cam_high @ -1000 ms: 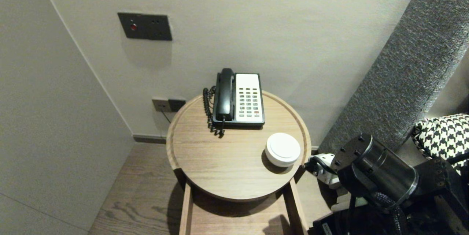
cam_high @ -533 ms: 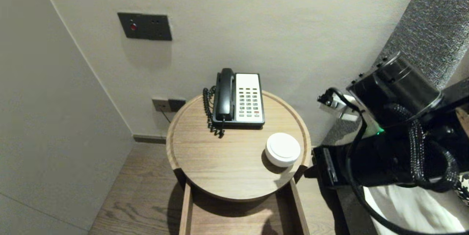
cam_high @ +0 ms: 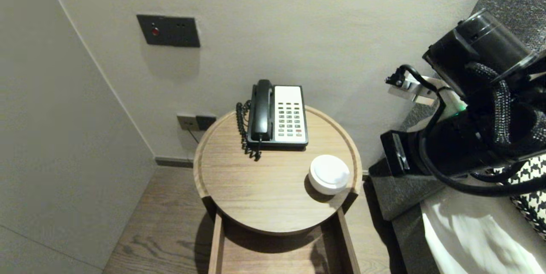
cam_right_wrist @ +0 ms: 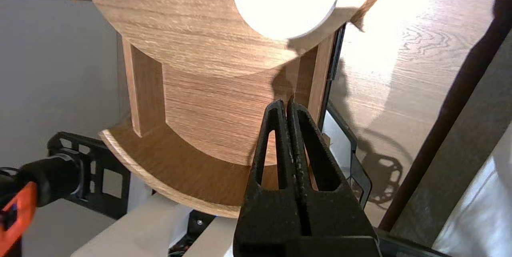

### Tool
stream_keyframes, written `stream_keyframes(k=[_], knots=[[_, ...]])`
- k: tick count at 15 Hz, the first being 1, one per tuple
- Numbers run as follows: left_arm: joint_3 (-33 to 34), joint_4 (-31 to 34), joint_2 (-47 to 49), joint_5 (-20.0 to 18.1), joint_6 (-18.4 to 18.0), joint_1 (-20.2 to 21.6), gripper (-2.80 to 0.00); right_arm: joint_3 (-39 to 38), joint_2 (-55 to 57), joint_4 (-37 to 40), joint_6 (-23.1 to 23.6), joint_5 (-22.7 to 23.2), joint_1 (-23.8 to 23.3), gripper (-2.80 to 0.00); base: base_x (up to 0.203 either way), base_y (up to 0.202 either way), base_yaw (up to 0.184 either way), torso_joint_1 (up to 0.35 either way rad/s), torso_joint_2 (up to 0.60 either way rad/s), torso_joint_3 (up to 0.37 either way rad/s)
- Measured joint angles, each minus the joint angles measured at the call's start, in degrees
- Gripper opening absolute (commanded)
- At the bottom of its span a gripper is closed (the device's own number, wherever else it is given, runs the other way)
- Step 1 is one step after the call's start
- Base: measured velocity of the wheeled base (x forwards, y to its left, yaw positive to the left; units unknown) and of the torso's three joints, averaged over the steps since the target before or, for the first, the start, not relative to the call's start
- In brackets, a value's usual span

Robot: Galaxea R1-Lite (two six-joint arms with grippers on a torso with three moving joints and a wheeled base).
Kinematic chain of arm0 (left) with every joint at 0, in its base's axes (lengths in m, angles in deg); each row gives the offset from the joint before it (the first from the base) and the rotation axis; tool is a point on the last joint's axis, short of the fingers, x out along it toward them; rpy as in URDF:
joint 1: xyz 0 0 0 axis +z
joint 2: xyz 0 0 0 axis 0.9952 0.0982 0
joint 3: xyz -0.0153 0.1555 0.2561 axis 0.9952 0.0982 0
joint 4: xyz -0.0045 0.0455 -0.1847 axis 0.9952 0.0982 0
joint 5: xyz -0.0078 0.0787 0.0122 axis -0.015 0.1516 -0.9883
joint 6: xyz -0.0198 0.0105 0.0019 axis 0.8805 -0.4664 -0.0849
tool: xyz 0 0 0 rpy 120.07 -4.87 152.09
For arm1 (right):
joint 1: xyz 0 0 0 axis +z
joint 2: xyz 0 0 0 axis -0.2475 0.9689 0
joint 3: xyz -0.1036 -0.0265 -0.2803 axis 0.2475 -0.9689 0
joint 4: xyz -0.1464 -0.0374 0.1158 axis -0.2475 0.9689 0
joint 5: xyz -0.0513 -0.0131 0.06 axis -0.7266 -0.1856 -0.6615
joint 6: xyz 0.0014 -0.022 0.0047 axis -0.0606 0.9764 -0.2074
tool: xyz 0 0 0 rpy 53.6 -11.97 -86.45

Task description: Put the remote controls on the table in the drawer one by one

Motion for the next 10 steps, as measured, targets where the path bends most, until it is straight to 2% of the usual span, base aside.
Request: stream_keyframes(k=[9,10], knots=[[0.05,-0.02,0.00,0.00,0.02,-0.02,-2.80,10.97,9.27,2.44,0.33,-0.70,-0.58,-2.80,0.000,0.000,0.000,0.000,0.00,0.000],[0.05,-0.02,0.00,-0.02,0.02,-0.02,-2.80,12.33,10.06,4.06,0.35,-0.82,-0.58,0.00,0.000,0.000,0.000,0.000,0.00,0.000]])
